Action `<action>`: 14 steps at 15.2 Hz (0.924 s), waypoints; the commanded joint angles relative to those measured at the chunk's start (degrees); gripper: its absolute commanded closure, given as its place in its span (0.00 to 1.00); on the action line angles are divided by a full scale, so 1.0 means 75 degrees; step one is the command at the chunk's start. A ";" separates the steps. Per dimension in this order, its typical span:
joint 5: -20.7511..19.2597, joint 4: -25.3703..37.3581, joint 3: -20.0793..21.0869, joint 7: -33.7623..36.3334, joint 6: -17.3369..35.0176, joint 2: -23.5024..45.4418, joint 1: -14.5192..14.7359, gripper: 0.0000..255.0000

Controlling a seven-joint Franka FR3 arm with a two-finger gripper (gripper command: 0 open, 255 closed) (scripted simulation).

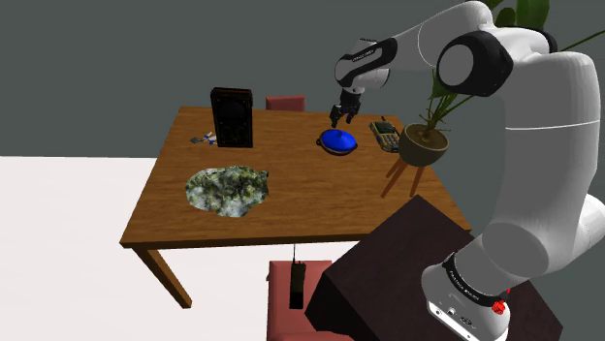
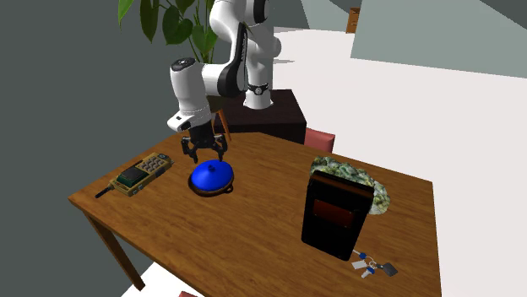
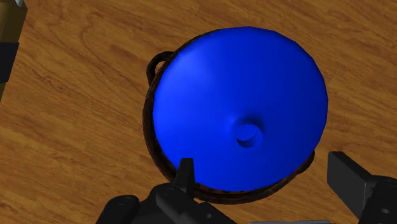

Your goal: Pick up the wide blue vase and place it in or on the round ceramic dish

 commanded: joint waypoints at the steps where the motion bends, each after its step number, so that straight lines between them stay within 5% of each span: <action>1: 0.0000 -0.0004 0.0001 0.0001 -0.0003 0.0016 -0.0002 0.00; 6: -0.0086 0.0151 -0.0066 0.0050 -0.0685 -0.0513 -0.0004 0.00; 14: -0.0086 0.0151 -0.0066 0.0050 -0.0685 -0.0513 -0.0005 0.00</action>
